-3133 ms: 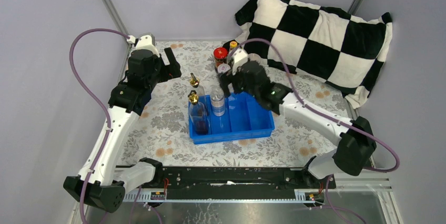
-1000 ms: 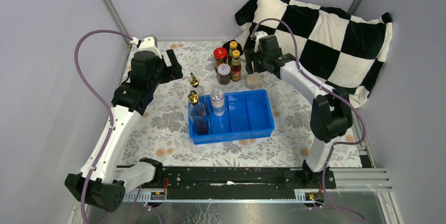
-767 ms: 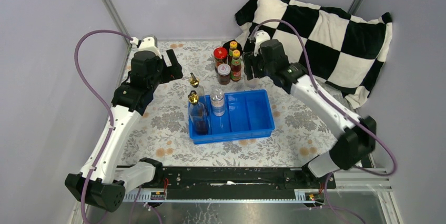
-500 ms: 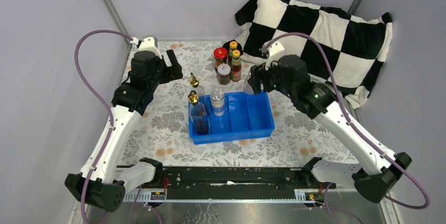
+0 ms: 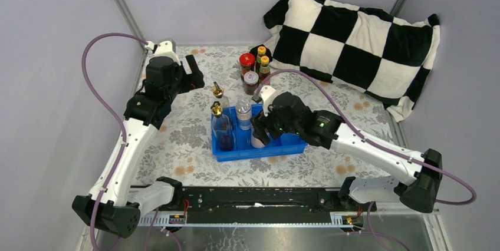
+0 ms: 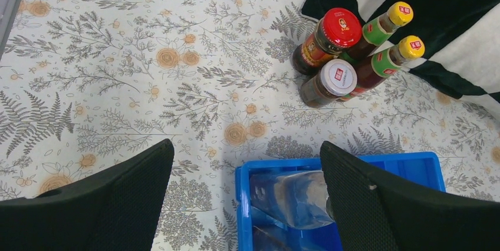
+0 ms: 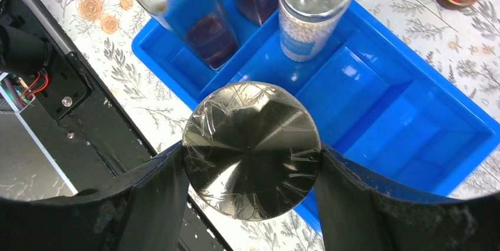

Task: Organize the condiment bottles
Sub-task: Place the bottle in the storage box.

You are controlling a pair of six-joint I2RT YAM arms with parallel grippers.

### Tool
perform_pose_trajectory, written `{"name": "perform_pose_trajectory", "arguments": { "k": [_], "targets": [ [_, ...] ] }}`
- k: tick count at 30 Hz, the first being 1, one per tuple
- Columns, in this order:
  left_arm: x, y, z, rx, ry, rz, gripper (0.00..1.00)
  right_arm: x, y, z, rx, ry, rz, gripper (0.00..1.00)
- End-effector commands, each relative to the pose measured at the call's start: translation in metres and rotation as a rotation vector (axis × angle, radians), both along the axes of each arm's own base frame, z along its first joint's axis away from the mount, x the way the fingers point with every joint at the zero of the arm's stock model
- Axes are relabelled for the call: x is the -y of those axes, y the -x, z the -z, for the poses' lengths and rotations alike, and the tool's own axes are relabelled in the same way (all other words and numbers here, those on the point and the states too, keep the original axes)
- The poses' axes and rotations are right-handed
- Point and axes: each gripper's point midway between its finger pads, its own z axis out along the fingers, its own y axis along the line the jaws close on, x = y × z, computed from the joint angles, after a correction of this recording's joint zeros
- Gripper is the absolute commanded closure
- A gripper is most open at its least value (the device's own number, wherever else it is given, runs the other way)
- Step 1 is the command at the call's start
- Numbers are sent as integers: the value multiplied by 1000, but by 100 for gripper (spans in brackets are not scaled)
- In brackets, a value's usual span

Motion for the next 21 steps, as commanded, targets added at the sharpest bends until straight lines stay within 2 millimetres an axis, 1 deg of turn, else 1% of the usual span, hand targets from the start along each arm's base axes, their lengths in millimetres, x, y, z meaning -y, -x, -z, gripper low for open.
{"name": "perform_pose_trajectory", "arguments": {
  "k": [1, 7, 10, 16, 21],
  "targets": [
    [-8, 3, -19, 47, -4, -25, 3, -40, -10, -31, 81, -127, -20, 48],
    [-9, 3, -17, 42, -10, -27, 3, -61, -28, -29, 118, -127, -8, 49],
    [-8, 2, -17, 42, -8, -24, 3, -69, -36, -23, 132, -125, 0, 49],
    [-9, 2, -15, 41, -13, -26, 3, -80, -42, -4, 126, -113, -1, 49],
    [-7, 1, -15, 41, -7, -21, 3, -87, -49, 3, 128, -93, 1, 48]
  ]
}}
